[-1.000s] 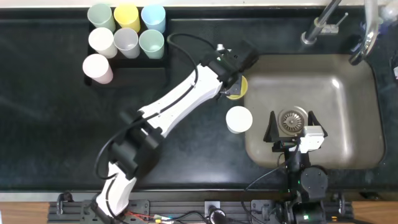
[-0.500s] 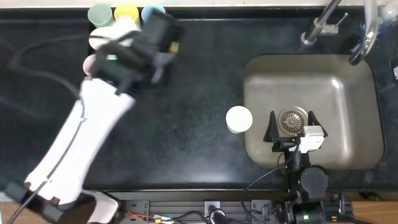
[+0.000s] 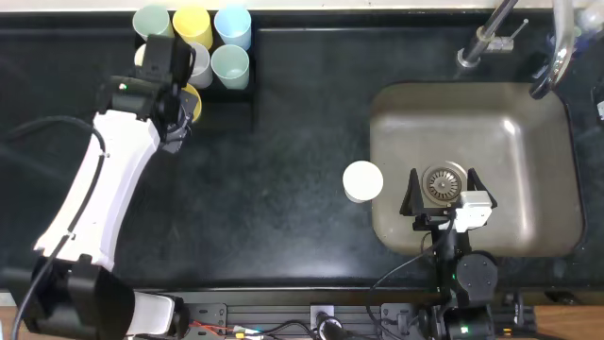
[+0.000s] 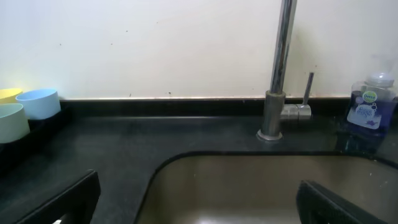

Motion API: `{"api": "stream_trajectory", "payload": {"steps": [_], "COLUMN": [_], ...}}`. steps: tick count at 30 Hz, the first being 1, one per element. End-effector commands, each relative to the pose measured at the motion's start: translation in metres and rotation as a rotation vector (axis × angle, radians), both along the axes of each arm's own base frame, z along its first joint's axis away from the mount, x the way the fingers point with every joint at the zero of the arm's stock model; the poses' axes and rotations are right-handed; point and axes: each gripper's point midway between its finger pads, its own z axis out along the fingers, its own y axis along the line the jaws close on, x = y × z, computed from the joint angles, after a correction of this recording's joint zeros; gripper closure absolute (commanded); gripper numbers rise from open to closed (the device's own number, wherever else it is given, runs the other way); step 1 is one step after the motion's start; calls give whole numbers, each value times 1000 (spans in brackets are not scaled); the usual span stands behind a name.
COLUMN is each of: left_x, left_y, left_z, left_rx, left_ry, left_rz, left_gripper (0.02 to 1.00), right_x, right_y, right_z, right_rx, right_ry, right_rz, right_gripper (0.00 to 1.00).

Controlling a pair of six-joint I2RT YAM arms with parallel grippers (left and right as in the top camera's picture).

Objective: Store Cups

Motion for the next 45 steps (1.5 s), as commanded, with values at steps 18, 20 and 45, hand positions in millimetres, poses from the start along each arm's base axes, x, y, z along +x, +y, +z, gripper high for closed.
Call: {"api": "stream_trajectory", "payload": {"steps": [18, 20, 45], "left_x": [27, 28, 36], "left_y": [-4, -3, 5], "left_z": [-56, -59, -60], "left_rx": [-58, -62, -58], "left_ry": [44, 49, 25], "left_rz": [92, 98, 118], "left_gripper": [982, 982, 610], "right_x": [0, 0, 0], "right_y": [0, 0, 0], "right_z": [-3, -3, -3], "right_rx": [4, 4, 4], "right_ry": [-2, -2, -1], "right_rz": [-2, -2, -2], "right_gripper": [3, 3, 3]}}
